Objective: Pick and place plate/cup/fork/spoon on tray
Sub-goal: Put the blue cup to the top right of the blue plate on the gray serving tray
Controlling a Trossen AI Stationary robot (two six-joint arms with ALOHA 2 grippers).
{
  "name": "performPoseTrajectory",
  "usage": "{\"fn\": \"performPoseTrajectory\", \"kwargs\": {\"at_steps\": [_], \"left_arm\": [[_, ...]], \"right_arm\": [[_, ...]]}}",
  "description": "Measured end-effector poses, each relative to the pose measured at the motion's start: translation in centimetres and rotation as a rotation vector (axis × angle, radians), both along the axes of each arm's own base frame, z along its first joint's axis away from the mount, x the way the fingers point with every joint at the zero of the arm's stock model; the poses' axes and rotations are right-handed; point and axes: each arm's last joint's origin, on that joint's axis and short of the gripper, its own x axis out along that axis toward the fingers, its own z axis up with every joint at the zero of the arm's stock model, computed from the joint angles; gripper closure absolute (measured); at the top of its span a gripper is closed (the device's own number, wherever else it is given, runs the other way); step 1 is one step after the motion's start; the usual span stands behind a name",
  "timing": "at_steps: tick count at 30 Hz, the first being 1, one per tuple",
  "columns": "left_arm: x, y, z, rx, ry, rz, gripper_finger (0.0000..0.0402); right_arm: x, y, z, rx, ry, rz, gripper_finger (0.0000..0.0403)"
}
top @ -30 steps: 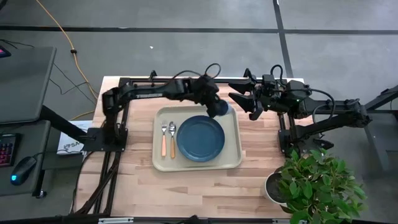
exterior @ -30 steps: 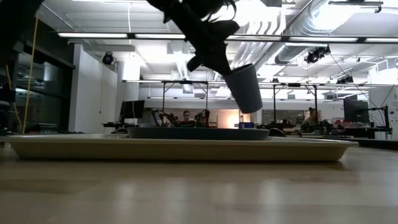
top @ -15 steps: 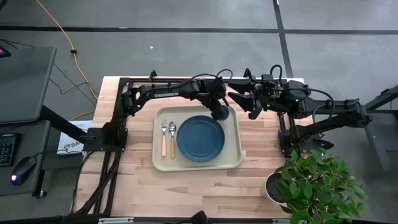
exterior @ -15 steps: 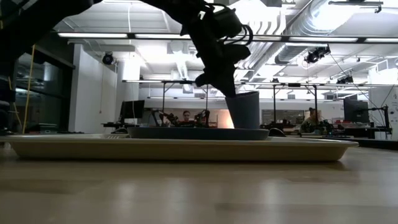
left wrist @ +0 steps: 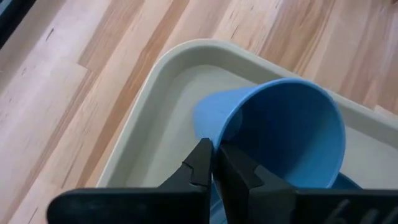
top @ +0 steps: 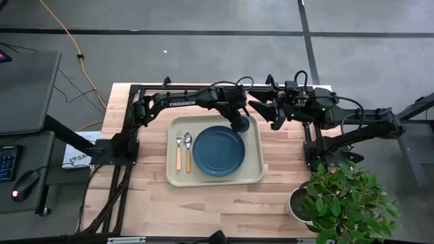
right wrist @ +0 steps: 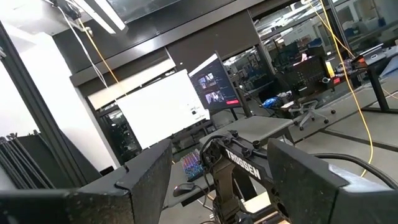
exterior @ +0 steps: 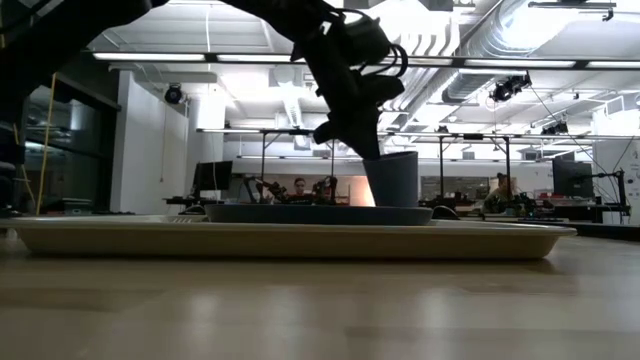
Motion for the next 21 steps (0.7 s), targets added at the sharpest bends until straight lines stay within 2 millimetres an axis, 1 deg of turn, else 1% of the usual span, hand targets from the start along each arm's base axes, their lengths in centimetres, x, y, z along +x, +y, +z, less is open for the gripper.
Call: {"fn": "performPoseTrajectory", "kwargs": {"at_steps": [11,21], "left_arm": [[0.10,-0.06,-0.10,0.001,-0.001,-0.002,0.0364],[0.15,0.02,-0.08,0.018,-0.003,0.008,0.0313]], "right_arm": [[0.00,0.00,-0.01,-0.001,0.001,0.000,0.0148],[0.00,0.00,0.00,0.002,0.000,0.001,0.0148]]}}
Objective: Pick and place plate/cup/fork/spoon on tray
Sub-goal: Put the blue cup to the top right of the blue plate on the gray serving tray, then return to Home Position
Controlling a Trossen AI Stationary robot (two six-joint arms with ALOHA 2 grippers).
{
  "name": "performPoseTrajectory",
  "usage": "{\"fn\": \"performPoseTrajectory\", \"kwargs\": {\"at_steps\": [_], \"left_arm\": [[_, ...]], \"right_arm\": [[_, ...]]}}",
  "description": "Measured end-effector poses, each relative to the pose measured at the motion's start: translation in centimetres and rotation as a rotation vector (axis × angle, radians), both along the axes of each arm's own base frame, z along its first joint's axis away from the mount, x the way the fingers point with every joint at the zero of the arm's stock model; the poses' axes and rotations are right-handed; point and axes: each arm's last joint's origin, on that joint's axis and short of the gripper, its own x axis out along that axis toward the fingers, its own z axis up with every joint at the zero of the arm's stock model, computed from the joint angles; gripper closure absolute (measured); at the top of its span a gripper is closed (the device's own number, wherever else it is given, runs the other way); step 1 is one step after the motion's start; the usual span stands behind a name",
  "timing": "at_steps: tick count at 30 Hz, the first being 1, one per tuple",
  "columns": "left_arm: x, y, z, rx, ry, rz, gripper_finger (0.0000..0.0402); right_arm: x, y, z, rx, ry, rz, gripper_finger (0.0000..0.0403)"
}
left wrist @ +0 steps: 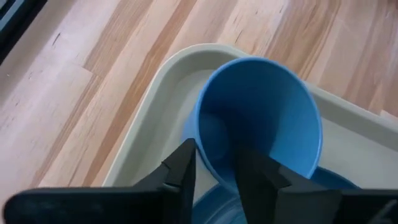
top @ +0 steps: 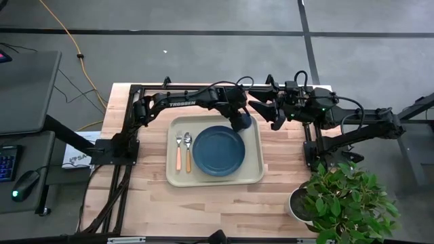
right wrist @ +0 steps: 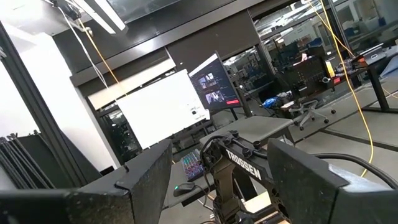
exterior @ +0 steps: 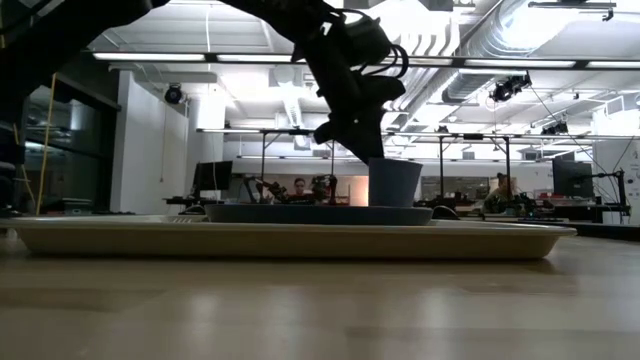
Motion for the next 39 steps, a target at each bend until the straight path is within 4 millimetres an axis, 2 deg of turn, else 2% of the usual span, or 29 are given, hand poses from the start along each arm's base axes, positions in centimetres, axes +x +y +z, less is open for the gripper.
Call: {"fn": "performPoseTrajectory", "kwargs": {"at_steps": [16,27,29,33,39], "left_arm": [[0.1,0.3,0.4,0.031,-0.025,0.019,0.0203],[-0.5,1.4,0.8,0.016,-0.040,0.060,0.0173],[-0.9,1.6,1.6,0.019,-0.060,0.064,0.0172],[-2.3,2.5,4.7,0.039,-0.141,0.085,0.0172],[-6.5,3.3,12.5,0.146,-0.350,0.140,0.0172]], "right_arm": [[0.0,0.0,0.0,-0.001,0.000,0.000,0.0148],[0.0,0.0,0.0,0.000,0.000,0.000,0.0148],[0.0,0.0,0.0,0.000,0.000,0.000,0.0148],[0.0,0.0,0.0,0.000,0.000,0.000,0.0148],[0.0,0.0,0.0,0.000,0.001,0.000,0.0148]]}}
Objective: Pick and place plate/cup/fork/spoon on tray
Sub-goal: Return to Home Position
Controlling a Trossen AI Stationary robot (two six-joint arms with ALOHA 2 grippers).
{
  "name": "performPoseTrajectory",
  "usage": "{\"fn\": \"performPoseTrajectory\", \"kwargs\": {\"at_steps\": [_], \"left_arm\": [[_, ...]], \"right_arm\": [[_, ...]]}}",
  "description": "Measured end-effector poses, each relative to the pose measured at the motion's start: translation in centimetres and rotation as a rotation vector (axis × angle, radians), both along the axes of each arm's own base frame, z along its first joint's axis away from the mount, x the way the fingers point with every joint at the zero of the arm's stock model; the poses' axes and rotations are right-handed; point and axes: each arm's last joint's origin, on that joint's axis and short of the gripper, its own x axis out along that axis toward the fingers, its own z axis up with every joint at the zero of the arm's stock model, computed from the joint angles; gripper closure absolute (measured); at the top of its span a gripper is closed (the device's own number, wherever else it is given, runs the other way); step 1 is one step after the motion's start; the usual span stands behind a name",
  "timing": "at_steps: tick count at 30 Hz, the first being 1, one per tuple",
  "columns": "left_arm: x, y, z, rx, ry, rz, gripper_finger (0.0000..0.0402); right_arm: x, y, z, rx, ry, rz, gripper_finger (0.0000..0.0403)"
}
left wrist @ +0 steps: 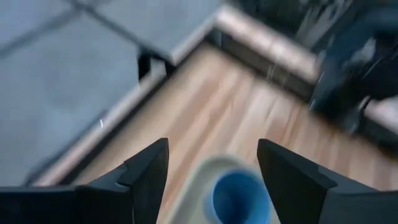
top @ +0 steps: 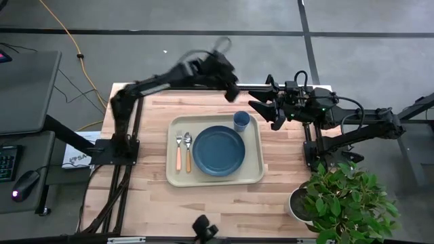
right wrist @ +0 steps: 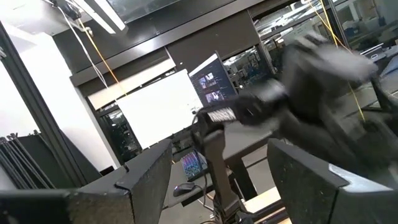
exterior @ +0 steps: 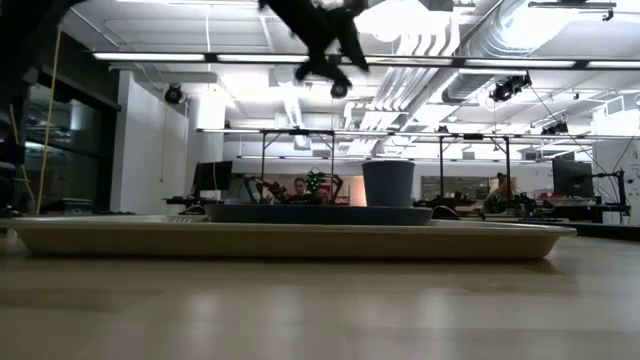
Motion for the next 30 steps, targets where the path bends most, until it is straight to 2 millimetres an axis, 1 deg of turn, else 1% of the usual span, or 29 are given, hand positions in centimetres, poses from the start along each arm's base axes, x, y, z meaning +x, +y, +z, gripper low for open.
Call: {"fn": "performPoseTrajectory", "kwargs": {"at_steps": [3,7,10,13,16,19,24,30], "left_arm": [[-2.5,-0.8,4.4,0.077,-0.125,0.013,0.0172],[-5.9,-3.3,9.9,0.171,-0.295,0.004,0.0173],[-8.2,-5.7,13.1,0.240,-0.394,-0.032,0.0173],[-10.2,-8.5,15.3,0.279,-0.458,-0.089,0.0173],[-11.6,-11.1,16.7,0.296,-0.508,-0.151,0.0173],[-12.5,-13.5,17.7,0.301,-0.550,-0.213,0.0173],[-12.6,-16.8,18.1,0.358,-0.547,-0.248,0.0173],[-12.4,-19.4,18.2,0.377,-0.547,-0.279,0.0173]], "right_arm": [[0.0,0.0,0.0,0.000,0.000,0.000,0.0148],[0.0,0.0,0.0,0.000,0.001,0.000,0.0148],[0.0,0.0,0.0,-0.002,0.005,0.008,0.0148],[0.0,0.0,-0.1,-0.003,0.012,0.012,0.0148],[0.1,0.0,-0.2,-0.003,0.025,0.012,0.0148],[0.1,0.0,-0.4,-0.002,0.043,0.012,0.0148],[0.1,0.0,-0.4,-0.004,0.048,0.019,0.0148],[0.1,0.1,-0.4,-0.010,0.048,0.047,0.0148]]}}
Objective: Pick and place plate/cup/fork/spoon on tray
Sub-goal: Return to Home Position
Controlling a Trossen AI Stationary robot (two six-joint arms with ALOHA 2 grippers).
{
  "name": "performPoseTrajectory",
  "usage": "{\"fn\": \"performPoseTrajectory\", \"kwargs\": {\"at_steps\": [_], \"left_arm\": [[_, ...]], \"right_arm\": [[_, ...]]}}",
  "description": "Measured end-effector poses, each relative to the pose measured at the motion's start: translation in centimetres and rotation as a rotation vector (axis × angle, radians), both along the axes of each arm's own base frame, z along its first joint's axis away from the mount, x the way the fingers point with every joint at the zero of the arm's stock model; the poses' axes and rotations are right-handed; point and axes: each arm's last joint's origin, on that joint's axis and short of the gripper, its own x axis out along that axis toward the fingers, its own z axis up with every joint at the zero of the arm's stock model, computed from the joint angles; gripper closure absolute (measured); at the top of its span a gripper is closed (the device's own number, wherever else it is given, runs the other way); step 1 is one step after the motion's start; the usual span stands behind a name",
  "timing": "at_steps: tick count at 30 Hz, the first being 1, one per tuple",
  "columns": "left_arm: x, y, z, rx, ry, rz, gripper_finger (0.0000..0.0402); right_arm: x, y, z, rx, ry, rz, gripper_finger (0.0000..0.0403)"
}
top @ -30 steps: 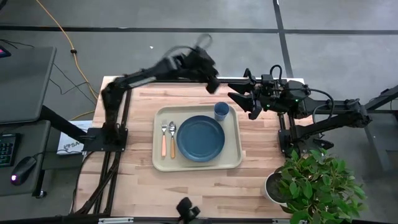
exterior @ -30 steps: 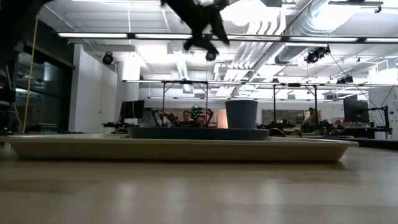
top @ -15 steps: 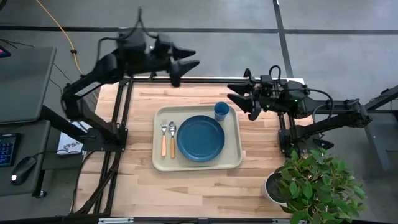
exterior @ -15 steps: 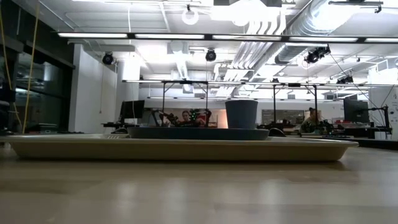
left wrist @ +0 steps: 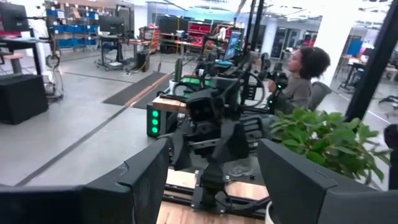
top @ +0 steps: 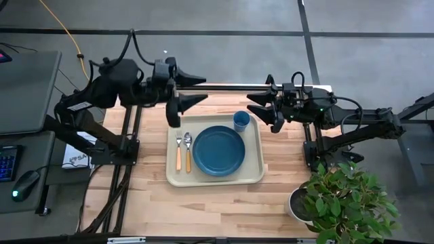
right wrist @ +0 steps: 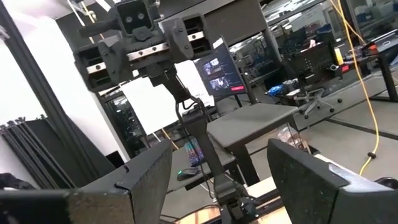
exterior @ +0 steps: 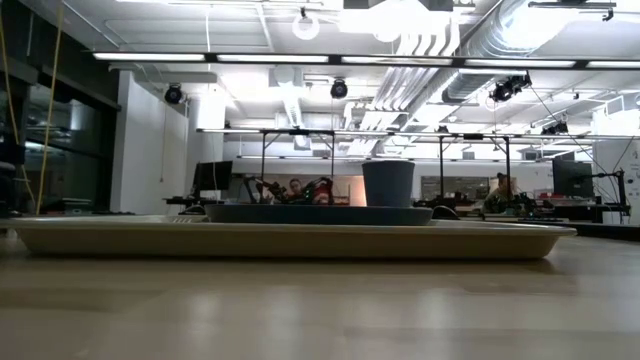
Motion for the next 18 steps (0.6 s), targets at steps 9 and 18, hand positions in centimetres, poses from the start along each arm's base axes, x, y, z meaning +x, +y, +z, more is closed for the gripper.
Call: {"fn": "performPoseTrajectory", "kwargs": {"at_steps": [9,18], "left_arm": [[-0.2,-2.4,0.3,0.023,-0.014,-0.028,0.0173],[-0.3,-3.2,0.3,0.040,-0.013,-0.039,0.0173]], "right_arm": [[0.0,0.0,0.0,0.016,-0.002,0.008,0.0148],[0.0,0.1,0.0,0.028,-0.003,0.037,0.0148]]}}
